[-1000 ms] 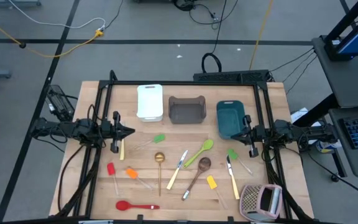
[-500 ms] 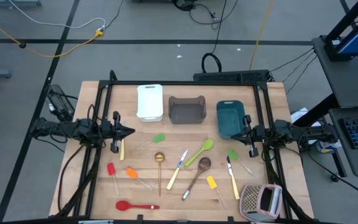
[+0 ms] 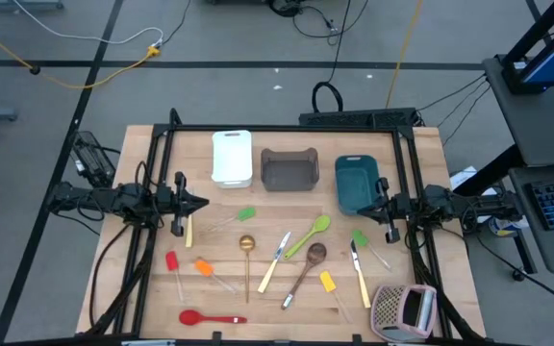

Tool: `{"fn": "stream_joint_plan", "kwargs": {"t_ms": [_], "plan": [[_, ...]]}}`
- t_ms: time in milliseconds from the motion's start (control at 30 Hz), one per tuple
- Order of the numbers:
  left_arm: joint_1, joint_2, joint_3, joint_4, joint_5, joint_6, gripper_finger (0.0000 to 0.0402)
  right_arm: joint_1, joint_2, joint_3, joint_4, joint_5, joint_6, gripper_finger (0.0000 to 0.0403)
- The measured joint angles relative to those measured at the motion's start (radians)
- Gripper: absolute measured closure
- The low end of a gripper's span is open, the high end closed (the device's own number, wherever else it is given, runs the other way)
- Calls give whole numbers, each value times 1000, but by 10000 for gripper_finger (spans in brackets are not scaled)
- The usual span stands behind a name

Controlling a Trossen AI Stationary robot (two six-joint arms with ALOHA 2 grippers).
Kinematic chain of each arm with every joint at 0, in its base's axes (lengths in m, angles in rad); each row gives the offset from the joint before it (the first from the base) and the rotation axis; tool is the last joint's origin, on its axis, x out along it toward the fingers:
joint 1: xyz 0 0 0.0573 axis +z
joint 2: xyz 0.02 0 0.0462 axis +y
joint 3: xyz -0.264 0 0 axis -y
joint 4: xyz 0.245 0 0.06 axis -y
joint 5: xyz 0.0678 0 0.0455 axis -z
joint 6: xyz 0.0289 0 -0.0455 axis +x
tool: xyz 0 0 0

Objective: Pick & Place Kitchen Items

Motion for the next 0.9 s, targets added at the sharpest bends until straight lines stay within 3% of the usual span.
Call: {"fn": "stream_joint_plan", "kwargs": {"t_ms": [667,900], "plan": [[0,0,0,4,0,-3,376,0,0,0,0,0,0,399],[0,0,-2,55,32,-101,376,0,0,0,0,0,0,399]]}}
